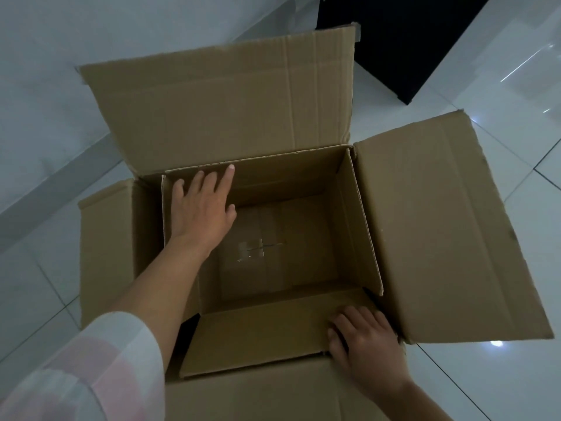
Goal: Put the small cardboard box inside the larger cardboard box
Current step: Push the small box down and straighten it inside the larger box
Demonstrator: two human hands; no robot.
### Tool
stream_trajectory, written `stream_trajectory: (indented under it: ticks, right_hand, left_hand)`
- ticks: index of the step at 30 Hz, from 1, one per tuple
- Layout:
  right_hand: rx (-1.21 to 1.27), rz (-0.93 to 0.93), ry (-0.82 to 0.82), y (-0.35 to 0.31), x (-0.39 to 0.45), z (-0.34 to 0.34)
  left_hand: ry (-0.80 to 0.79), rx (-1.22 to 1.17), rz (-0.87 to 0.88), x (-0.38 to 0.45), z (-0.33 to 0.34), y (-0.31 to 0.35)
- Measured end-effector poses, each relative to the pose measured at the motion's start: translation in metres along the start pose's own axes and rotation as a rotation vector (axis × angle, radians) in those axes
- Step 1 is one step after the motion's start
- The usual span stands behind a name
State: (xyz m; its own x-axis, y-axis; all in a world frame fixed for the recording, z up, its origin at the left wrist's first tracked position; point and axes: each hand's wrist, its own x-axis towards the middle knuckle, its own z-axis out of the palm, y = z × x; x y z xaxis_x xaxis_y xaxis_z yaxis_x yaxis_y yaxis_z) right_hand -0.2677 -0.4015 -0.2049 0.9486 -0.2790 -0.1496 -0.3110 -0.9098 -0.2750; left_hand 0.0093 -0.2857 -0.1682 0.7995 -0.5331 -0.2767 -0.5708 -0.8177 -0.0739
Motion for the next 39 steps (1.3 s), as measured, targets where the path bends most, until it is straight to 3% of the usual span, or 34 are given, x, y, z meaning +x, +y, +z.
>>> stream_trajectory:
  ticks: [7, 18, 25, 33, 39]
  right_hand:
    - [0.06, 0.016, 0.093, -0.008, 0.03, -0.032]
    - [-0.165, 0.156, -0.091, 0.012, 0.043, -0.046]
    - [-0.118, 0.128, -0.03, 0.02, 0.042, -0.056]
    - [0.035, 0.549, 0.098, 0.025, 0.028, -0.065]
    - [-0.043, 0.377, 0.021, 0.018, 0.006, -0.034]
  left_hand:
    - [-0.006, -0.039, 0.008, -0.037, -0.005, -0.01]
    - [-0.084, -0.173, -0.175, -0.117, 0.02, -0.019]
    - [-0.12, -0.145, -0.078, -0.142, 0.021, -0.029]
    - [-0.075, -0.305, -0.38, -0.164, 0.026, -0.059]
    - [-0.108, -0.497, -0.376, -0.173, 0.054, -0.058]
